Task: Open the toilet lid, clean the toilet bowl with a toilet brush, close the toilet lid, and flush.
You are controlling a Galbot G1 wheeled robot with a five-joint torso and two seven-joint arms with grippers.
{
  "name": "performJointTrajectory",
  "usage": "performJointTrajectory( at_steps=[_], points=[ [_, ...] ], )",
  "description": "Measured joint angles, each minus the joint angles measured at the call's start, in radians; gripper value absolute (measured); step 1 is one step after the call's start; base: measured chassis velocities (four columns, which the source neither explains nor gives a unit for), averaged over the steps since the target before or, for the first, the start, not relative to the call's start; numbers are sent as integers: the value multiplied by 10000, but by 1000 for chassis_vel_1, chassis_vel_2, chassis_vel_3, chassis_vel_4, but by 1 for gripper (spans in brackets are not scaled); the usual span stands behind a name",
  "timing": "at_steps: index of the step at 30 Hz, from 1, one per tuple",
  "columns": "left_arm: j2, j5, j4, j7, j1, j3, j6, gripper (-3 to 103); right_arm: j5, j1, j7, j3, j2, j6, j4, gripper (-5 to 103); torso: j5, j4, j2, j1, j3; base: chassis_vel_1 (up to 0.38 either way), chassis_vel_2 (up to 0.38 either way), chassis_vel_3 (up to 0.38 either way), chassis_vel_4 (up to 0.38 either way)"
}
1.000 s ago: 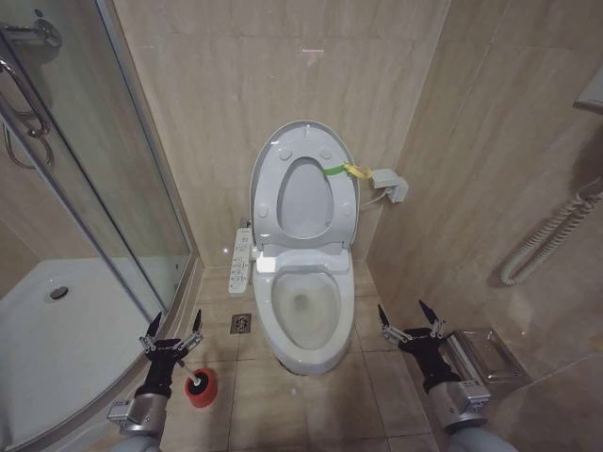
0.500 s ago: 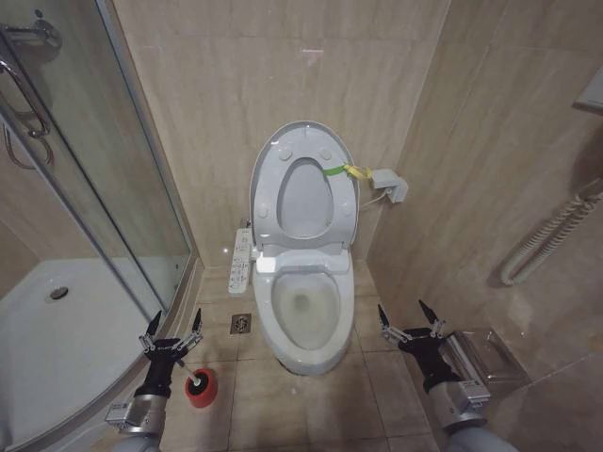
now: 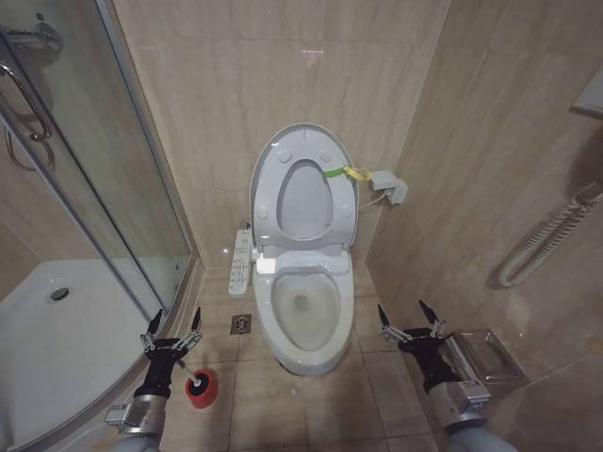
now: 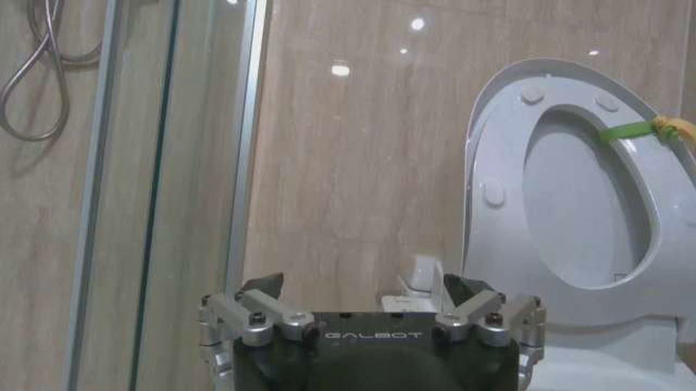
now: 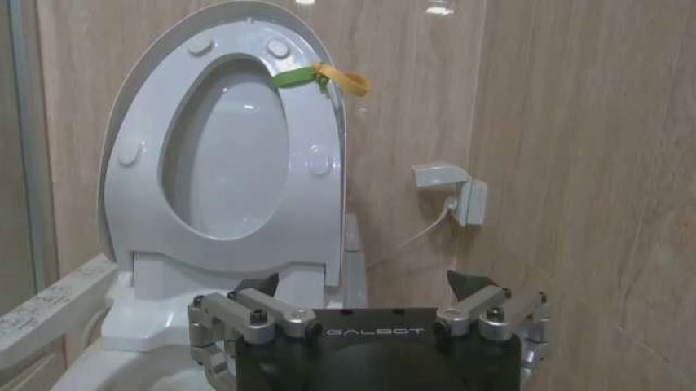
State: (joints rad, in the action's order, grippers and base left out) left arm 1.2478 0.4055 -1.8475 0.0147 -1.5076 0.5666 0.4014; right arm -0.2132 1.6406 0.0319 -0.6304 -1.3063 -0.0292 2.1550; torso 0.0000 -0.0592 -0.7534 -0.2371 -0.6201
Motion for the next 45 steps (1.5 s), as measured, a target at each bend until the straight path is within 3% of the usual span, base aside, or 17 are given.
performJointTrajectory(
  at_steps=[13,14,36,37,45],
  points=[
    [-5,106,-64,65,-26,8,70,98,0,0,0,0,0,0,0,100,0,0,-336,-140,-198,0,0,0,0],
    [-5,110,-65,65,-25,8,70,92,0,0,0,0,0,0,0,100,0,0,-370,-153,-218,0,0,0,0],
    [-17,186,-226,9,-59,18,-12,90,0,0,0,0,0,0,0,100,0,0,-941,-402,-538,0,0,0,0],
    [-18,192,-262,7,-77,18,-31,84,0,0,1,0,0,0,0,100,0,0,-975,-416,-557,0,0,0,0],
    [-34,270,-501,-50,-209,69,-176,83,0,0,0,0,0,0,0,100,0,0,-1208,-516,-692,0,0,0,0]
  ],
)
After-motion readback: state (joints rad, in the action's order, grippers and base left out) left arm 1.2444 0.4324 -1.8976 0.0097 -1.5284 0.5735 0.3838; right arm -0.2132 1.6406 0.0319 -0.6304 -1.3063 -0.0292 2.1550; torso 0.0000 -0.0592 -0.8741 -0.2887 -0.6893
